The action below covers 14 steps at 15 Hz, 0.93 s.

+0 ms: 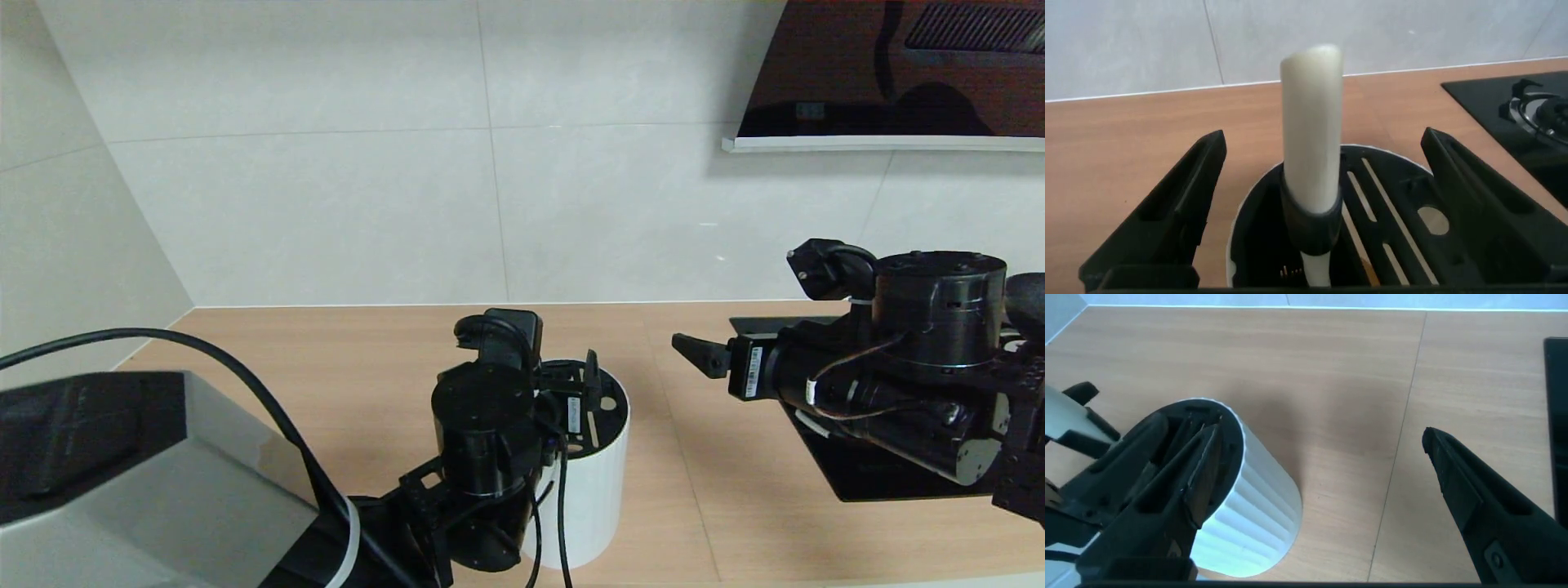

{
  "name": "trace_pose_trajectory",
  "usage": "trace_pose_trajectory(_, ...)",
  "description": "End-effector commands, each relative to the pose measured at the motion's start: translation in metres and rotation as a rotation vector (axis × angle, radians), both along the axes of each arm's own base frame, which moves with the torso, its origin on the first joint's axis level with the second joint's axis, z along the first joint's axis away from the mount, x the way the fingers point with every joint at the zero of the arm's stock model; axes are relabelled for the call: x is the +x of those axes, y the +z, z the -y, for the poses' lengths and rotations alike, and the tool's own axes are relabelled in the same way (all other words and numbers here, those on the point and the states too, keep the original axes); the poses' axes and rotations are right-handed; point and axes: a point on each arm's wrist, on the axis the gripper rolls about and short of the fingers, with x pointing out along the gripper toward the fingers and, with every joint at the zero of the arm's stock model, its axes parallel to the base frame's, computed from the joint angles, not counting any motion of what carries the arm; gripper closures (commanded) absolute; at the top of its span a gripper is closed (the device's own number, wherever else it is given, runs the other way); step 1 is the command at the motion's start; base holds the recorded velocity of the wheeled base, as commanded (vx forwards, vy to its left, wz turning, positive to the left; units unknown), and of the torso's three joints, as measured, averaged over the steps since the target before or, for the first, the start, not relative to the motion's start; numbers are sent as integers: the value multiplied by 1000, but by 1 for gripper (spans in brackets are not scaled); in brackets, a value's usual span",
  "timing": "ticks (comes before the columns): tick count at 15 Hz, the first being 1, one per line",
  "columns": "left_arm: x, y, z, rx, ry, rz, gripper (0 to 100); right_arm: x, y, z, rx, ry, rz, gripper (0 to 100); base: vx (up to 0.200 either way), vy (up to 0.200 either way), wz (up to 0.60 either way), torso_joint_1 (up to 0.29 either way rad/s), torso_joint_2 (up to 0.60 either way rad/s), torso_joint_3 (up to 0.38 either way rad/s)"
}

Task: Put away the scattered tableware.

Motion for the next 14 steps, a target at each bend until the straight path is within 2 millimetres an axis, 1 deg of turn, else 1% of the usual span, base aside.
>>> trace_pose_trajectory(1, -3, 19, -9, -30, 6, 33, 0, 1, 1, 0, 1, -5, 4, 0, 0, 0, 0, 0, 0, 0)
trace_pose_trajectory(2, -7, 33, -18, -40, 14, 56, 0, 1, 3, 1, 4, -24, 15, 0, 0, 0, 0, 0, 0, 0)
trace_pose_trajectory(3, -15, 53, -33, -45, 22, 82, 0, 0, 9, 3, 12, -48, 37, 0, 0, 0, 0, 0, 0, 0)
trace_pose_trajectory(5, -34, 81, -58, -76, 21, 114, 0, -6, 21, 7, 29, -51, 78, 0, 0, 0, 0, 0, 0, 0)
trace_pose_trajectory(6, -44, 99, -80, -100, 48, 139, 0, -9, 26, 14, 23, -60, 100, 0, 0, 0, 0, 0, 0, 0)
trace_pose_trajectory(7, -50, 108, -102, -102, 89, 146, 0, -15, 33, 20, 33, -72, 125, 0, 0, 0, 0, 0, 0, 0)
trace_pose_trajectory(8, -53, 113, -115, -101, 120, 150, 0, -20, 38, 24, 43, -75, 140, 0, 0, 0, 0, 0, 0, 0)
trace_pose_trajectory(9, -61, 117, -145, -97, 178, 156, 0, -35, 44, 39, 58, -99, 170, 0, 0, 0, 0, 0, 0, 0)
trace_pose_trajectory(10, -61, 117, -146, -96, 181, 156, 0, -36, 45, 39, 60, -99, 172, 0, 0, 0, 0, 0, 0, 0)
trace_pose_trajectory(11, -83, 119, -175, -109, 236, 179, 0, -60, 53, 65, 88, -158, 226, 0, 0, 0, 0, 0, 0, 0)
trace_pose_trajectory(12, -97, 120, -186, -118, 250, 194, 0, -74, 55, 77, 99, -186, 251, 0, 0, 0, 0, 0, 0, 0)
trace_pose_trajectory(13, -117, 117, -202, -118, 269, 204, 0, -97, 55, 95, 116, -223, 293, 0, 0, 0, 0, 0, 0, 0)
trace_pose_trajectory(14, -126, 114, -211, -112, 290, 201, 0, -109, 55, 105, 118, -245, 319, 0, 0, 0, 0, 0, 0, 0)
